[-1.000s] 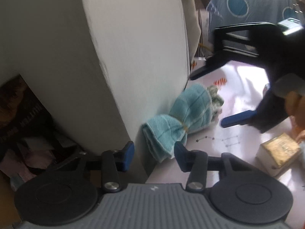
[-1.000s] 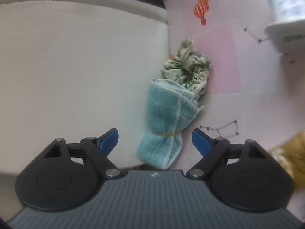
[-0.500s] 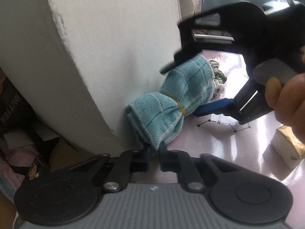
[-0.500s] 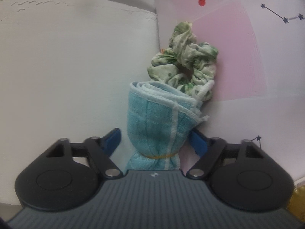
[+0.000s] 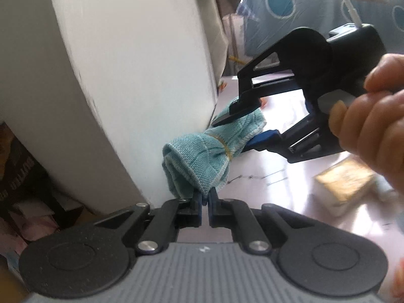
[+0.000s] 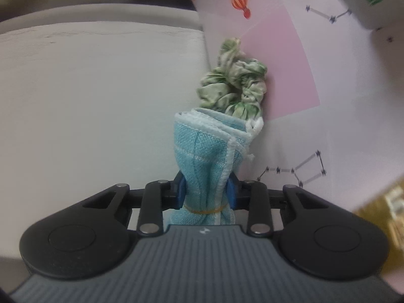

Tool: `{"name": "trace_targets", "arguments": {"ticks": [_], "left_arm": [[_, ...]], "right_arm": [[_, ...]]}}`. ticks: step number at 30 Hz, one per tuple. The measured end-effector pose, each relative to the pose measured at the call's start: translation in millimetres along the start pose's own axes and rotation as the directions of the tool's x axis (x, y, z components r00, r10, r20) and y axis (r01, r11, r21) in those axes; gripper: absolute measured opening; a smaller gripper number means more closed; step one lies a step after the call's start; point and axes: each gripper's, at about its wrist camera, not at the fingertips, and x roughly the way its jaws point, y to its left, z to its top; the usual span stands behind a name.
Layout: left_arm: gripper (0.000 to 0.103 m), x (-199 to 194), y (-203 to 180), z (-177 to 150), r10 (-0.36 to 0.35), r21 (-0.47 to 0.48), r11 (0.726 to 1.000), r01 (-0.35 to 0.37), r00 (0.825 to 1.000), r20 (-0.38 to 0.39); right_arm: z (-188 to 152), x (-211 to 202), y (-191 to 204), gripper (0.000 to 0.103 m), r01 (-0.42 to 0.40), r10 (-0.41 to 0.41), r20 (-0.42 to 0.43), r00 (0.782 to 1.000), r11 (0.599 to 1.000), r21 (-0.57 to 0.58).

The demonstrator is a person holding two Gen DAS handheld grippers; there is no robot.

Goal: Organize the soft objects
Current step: 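Close the right tool on the teal towel bundle and lift it, then carry the teal towel into the cardboard box and open the right tool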

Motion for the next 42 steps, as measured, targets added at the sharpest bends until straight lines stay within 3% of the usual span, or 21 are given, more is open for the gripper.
{"name": "trace_targets", "arguments": {"ticks": [8, 14, 19, 22, 26, 28, 31, 33, 35, 38, 42], "left_arm": [[0.005, -74, -37, 20, -0.068, 0.051, 0.997, 0.063, 0.992, 0.105], [0.005, -123, -95, 34, -0.187, 0.164, 0.974, 0.158, 0.965, 0.184], [0.006, -153, -166, 43, -0.34, 0.257, 0.923, 0.286, 0.919, 0.199], [0.008, -168, -214, 46, -0.449, 0.309, 0.871, 0.382, 0.875, 0.182], [0.025, -181, -275, 47, -0.567, 0.363, 0.791, 0.493, 0.813, 0.133], [0.032, -181, -297, 46, -0.594, 0.377, 0.765, 0.523, 0.799, 0.096], [0.035, -173, -315, 42, -0.6, 0.377, 0.752, 0.542, 0.799, 0.049], [0.035, -164, -322, 39, -0.588, 0.363, 0.757, 0.543, 0.809, 0.016], [0.035, -155, -319, 36, -0.566, 0.354, 0.769, 0.532, 0.824, -0.009], [0.038, -138, -308, 32, -0.513, 0.337, 0.802, 0.494, 0.857, -0.035], [0.043, -126, -279, 35, -0.451, 0.29, 0.848, 0.444, 0.891, -0.045]], "right_arm": [[-23, -98, 16, 0.028, -0.093, 0.097, 0.057, 0.994, 0.993, -0.071], [-38, -207, 0, 0.028, -0.143, 0.16, 0.176, 0.971, 0.984, -0.105], [-51, -314, -39, 0.028, -0.146, 0.172, 0.318, 0.932, 0.984, -0.103], [-60, -375, -72, 0.028, -0.134, 0.151, 0.412, 0.899, 0.988, -0.07], [-74, -459, -113, 0.028, -0.102, 0.101, 0.537, 0.837, 0.994, -0.027], [-80, -501, -131, 0.028, -0.079, 0.067, 0.599, 0.798, 0.997, -0.006], [-83, -556, -148, 0.028, -0.001, -0.005, 0.664, 0.748, 1.0, 0.008], [-78, -583, -154, 0.028, 0.086, -0.072, 0.675, 0.734, 0.996, 0.013], [-70, -602, -153, 0.028, 0.247, -0.196, 0.675, 0.711, 0.969, 0.022], [-53, -605, -148, 0.028, 0.482, -0.377, 0.662, 0.647, 0.876, 0.028], [-24, -577, -142, 0.029, 0.733, -0.554, 0.646, 0.525, 0.68, -0.013]]}}
